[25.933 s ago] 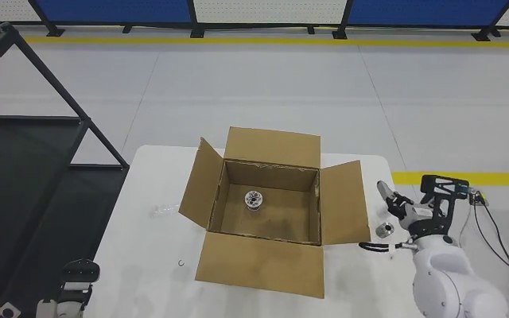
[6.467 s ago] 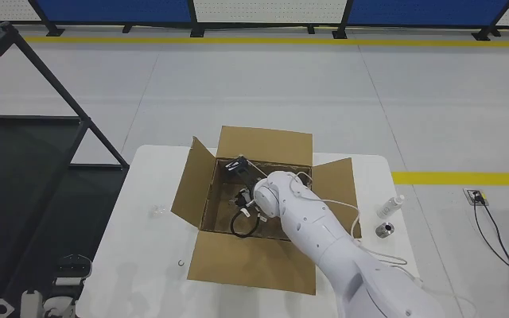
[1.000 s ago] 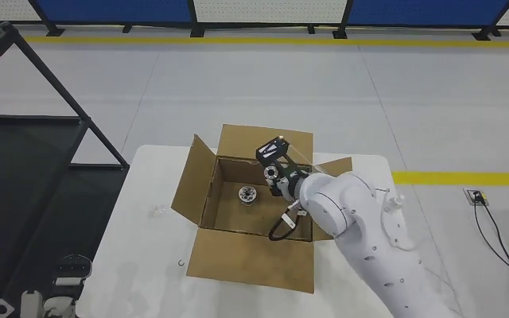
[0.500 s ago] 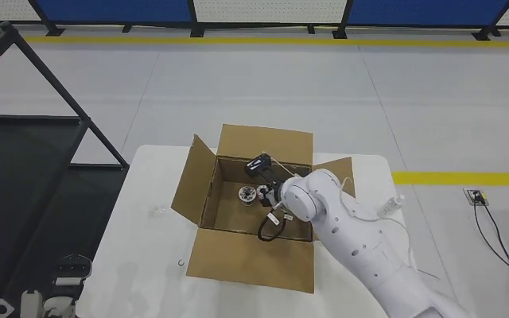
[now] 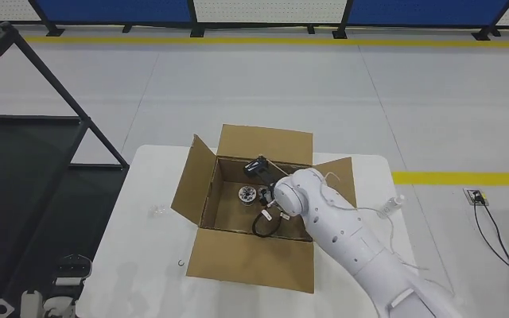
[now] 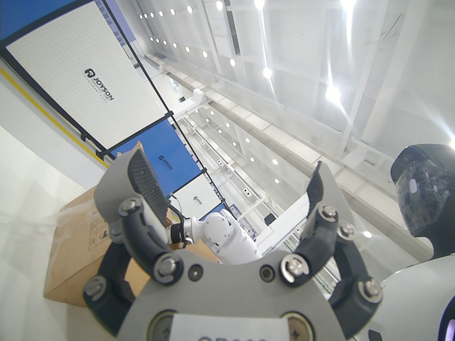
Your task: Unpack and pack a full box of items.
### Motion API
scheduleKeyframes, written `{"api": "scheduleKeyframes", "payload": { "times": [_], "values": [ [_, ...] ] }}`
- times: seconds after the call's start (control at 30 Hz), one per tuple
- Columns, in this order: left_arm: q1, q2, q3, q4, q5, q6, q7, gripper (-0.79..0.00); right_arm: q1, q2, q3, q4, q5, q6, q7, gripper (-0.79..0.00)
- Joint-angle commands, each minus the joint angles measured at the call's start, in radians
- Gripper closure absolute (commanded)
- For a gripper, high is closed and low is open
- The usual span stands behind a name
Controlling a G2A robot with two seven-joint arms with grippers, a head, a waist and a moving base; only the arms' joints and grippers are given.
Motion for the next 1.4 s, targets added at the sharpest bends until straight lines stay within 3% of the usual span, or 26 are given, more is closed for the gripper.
{"api": "scheduleKeyframes", "payload": {
  "times": [0.0,0.07,0.13,0.53,0.77,0.83,1.13,1.37],
  "values": [
    [0.0,0.0,0.0,0.0,0.0,0.0,0.0,-0.785,0.006,-0.009,-0.008,0.023,-0.003,0.0,-0.003,0.0],
    [0.0,0.0,0.0,0.0,0.0,0.0,0.0,-0.785,0.012,-0.018,-0.014,0.045,-0.001,-0.001,-0.011,-0.169],
    [0.0,0.0,0.0,0.0,0.0,0.0,0.0,-0.785,0.016,-0.024,-0.016,0.059,0.001,-0.003,-0.014,-0.286],
    [0.0,0.0,0.0,0.0,0.0,0.0,0.0,-0.785,0.02,-0.04,-0.002,0.089,-0.009,-0.007,-0.025,-0.342],
    [0.0,0.0,0.0,0.0,0.0,0.0,0.0,-0.785,-0.007,-0.017,0.044,-0.023,-0.046,0.0,-0.024,-0.382],
    [0.0,0.0,0.0,0.0,0.0,0.0,0.0,-0.785,-0.032,0.0,0.073,-0.092,-0.068,-0.002,-0.012,-0.391],
    [0.0,0.0,0.0,0.0,0.0,0.0,0.0,-0.785,-0.287,0.107,0.281,-0.61,-0.234,-0.008,0.09,-0.785],
    [0.0,0.0,0.0,0.0,0.0,0.0,0.0,-0.785,-0.565,0.17,0.516,-1.058,-0.417,0.055,0.112,-0.785]
  ]
}}
